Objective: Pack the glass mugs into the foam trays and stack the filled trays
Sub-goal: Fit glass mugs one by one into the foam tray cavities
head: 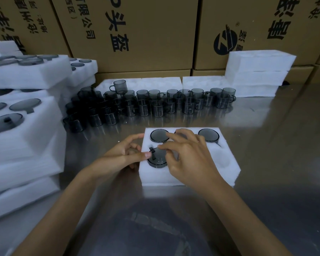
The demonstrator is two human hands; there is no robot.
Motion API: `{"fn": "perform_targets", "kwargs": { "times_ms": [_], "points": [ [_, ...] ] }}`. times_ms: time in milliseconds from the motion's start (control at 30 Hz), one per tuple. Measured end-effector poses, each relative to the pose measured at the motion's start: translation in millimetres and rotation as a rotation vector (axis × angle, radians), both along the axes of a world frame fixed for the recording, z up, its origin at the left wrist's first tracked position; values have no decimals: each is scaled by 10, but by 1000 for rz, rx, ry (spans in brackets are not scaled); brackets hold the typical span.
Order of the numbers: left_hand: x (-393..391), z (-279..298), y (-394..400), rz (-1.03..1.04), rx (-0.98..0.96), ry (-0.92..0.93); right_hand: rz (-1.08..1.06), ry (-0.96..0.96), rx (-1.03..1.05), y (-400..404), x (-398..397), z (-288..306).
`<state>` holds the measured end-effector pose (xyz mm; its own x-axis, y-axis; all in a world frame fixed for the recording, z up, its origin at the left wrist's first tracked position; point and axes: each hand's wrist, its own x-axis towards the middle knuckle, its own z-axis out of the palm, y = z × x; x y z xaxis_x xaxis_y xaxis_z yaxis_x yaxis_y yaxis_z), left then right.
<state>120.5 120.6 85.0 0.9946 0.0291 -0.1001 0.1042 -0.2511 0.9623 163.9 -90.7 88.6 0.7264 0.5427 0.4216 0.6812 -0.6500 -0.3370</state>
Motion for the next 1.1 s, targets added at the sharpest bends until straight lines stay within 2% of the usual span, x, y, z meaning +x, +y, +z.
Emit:
{"fn": "perform_targets", "kwargs": {
  "times_ms": [67,167,233,300,400,467,533,733,1100],
  "points": [
    [5,-51,18,45,-54,-62,17,-26,-19,-35,26,23],
    [227,-68,119,344,-99,-216,-4,107,180,-77,208,126],
    [526,21,260,585,42,-307,-57,168,248,-72,437,217],
    [856,159,419,779,271,-341,-83,223,199,-9,617,290],
    [1283,315,639,953,540,-246,-74,260,70,155,707,244],
    [1498,349,813,979,707,-147,-88,227,-80,217,697,143],
    [1648,354,1037,972,828,-46,-106,194,-87,227,718,76],
    [1921,287,1585,984,848,95,-149,175,-95,266,788,49],
    [1948,120,1710,1003,922,-95,-128,165,-49,277,808,30]
  ]
}}
